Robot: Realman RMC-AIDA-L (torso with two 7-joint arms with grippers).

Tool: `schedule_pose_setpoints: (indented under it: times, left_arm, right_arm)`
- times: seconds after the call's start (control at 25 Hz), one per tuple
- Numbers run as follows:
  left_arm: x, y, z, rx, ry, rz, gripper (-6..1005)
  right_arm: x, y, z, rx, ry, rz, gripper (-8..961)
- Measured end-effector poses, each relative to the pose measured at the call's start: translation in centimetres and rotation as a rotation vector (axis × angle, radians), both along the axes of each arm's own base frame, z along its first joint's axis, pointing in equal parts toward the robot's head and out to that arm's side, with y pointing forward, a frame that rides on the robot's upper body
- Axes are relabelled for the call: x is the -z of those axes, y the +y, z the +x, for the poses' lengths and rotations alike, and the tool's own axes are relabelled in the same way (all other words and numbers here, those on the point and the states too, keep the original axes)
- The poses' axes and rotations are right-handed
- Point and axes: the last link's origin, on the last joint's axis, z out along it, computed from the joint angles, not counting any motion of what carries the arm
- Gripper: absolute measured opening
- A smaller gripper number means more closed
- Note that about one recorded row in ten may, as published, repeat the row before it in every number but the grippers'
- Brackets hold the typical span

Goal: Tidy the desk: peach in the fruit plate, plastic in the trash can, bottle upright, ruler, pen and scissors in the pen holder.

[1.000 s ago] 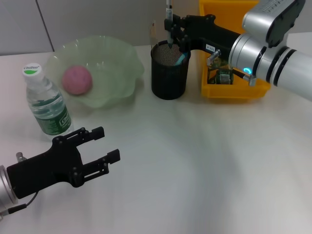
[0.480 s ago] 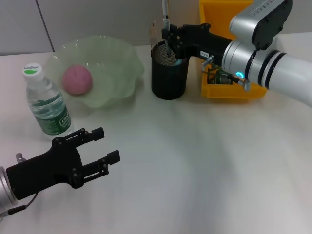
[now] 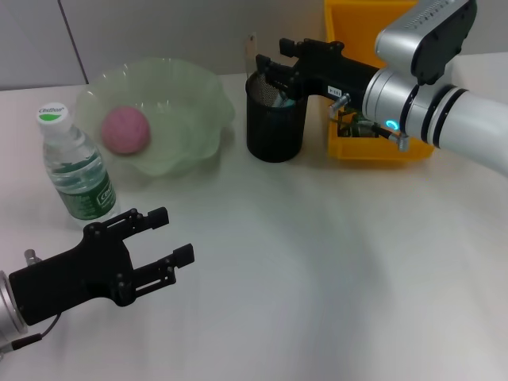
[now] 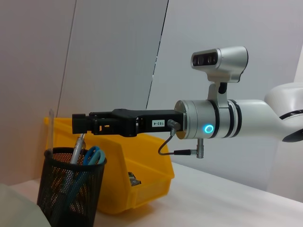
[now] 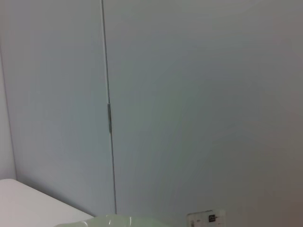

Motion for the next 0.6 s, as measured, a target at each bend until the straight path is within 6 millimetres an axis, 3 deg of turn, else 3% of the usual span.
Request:
schedule_pose_setpoints:
  times: [0.28,0.44,0.6]
  left_arm:
    - [0.0,0.0,0.0,0.002,-0.001,0.0,766]
    - [-0.1,-0.1,0.1,0.008,-0.007,-0.003,767]
    - [-0.3,-0.3,0.8,0.035,-0.046,-0.026,767]
  right_arm:
    - [-0.9,-0.9,-0.1,-0.038,0.103,0.004,582]
    - [-3.2,-2.8,-0.2,-0.103,0.299,0.01,692]
    - [-5.4,-5.2,1.3,-0.117,0.424,-0.028,750]
